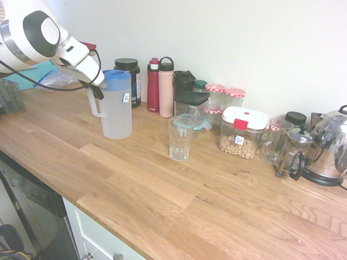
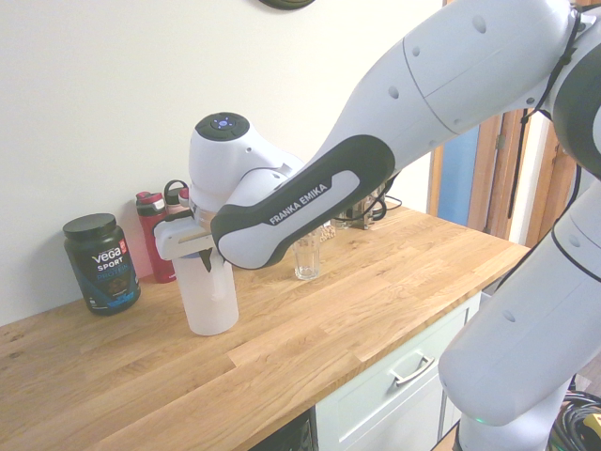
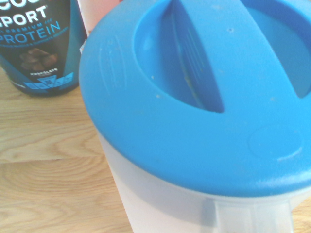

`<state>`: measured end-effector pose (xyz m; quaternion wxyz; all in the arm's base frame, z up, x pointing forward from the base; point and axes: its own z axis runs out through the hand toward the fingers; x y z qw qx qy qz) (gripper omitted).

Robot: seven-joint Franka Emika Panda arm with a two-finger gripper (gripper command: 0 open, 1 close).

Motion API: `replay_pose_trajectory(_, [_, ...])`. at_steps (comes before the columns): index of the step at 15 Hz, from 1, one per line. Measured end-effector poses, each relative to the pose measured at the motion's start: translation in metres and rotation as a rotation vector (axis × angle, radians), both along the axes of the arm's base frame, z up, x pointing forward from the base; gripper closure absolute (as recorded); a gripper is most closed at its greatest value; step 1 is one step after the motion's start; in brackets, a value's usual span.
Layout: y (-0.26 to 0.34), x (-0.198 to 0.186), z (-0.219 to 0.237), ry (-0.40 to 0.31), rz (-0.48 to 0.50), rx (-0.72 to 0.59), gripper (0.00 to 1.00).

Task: Pour me some water

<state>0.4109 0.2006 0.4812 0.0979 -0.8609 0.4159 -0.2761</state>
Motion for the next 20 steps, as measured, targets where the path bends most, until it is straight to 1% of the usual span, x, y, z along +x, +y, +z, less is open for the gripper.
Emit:
replay_pose_trajectory(2, [-0.001, -0.021, 0.027, -0.005, 0.028, 0.020, 1.00])
replay_pose_trajectory(4, [-0.011, -0.053, 0.060, -0.008, 0.066, 0.012, 1.00])
replay_pose_trajectory(5, [-0.024, -0.069, 0.071, 0.011, 0.095, -0.006, 1.00])
replay_pose_trajectory(7, [-0.059, -0.097, 0.088, 0.086, 0.159, -0.043, 1.00])
replay_pose_trajectory(9, [-0.099, -0.116, 0.100, 0.162, 0.246, -0.061, 1.00])
replay_pose_trajectory(11, [-0.145, -0.124, 0.101, 0.244, 0.355, -0.037, 1.00])
replay_pose_trajectory(13, [-0.188, -0.124, 0.100, 0.310, 0.468, -0.019, 1.00])
replay_pose_trajectory(15, [-0.232, -0.120, 0.101, 0.337, 0.546, 0.001, 1.00])
replay_pose_trajectory(18, [-0.291, -0.116, 0.100, 0.356, 0.601, 0.020, 1.00])
replay_pose_trajectory(20, [-0.322, -0.105, 0.099, 0.378, 0.643, 0.030, 1.00])
